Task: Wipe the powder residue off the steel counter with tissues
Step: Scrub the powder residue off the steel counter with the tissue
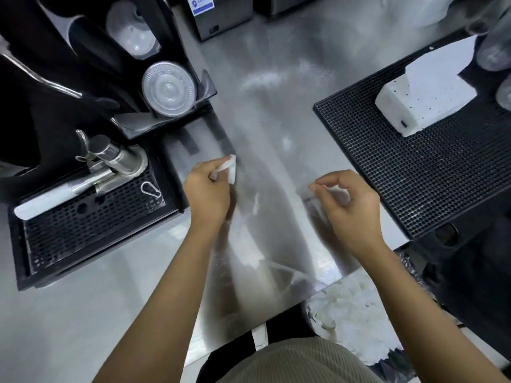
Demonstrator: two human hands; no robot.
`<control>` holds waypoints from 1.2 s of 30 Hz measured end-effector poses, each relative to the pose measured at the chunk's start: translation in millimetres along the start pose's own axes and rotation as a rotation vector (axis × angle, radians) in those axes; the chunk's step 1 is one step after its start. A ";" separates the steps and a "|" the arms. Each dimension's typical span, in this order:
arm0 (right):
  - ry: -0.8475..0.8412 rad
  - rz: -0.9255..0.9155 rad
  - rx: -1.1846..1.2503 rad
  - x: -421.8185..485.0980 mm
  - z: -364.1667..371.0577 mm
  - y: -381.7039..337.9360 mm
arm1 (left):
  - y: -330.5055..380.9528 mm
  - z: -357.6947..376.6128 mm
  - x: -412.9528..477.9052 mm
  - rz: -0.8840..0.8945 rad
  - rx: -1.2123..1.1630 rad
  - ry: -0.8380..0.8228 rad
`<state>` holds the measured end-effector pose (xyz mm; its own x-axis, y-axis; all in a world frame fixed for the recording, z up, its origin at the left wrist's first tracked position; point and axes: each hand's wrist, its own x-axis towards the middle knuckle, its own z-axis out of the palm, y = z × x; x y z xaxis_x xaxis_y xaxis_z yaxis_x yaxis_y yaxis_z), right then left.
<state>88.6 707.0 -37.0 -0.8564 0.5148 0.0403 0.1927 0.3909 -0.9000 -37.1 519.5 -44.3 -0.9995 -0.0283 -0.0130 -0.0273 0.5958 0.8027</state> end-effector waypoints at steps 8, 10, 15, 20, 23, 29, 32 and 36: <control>0.074 -0.248 -0.377 82.3 -31.3 43.6 | -18.8 23.3 57.1 0.173 0.289 0.069; 0.024 -0.243 -0.373 96.5 -29.8 49.5 | -17.0 28.6 29.7 0.250 0.245 0.044; -0.047 -0.237 -0.538 105.3 -19.7 57.6 | -6.3 20.4 -41.8 0.306 0.127 -0.154; -0.033 -0.245 -0.555 107.0 -18.9 58.7 | -0.9 5.8 5.8 0.156 0.073 -0.008; -0.029 -0.249 -0.546 107.9 -18.2 60.2 | -3.3 12.3 52.9 0.127 0.165 0.090; -0.013 -0.245 -0.531 108.7 -17.7 60.7 | -3.9 41.3 27.4 0.326 0.191 -0.015; -0.009 -0.238 -0.523 108.8 -17.5 60.7 | -2.1 38.2 -27.3 0.355 0.166 -0.092; -0.006 -0.229 -0.517 109.8 -18.6 61.1 | 8.8 29.3 -54.2 0.178 -0.008 -0.207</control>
<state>15.3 801.6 -79.4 -0.9065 0.3687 0.2058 0.2095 0.8159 -0.5388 16.4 549.8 -54.0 -0.9703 0.2419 0.0078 0.1487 0.5705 0.8077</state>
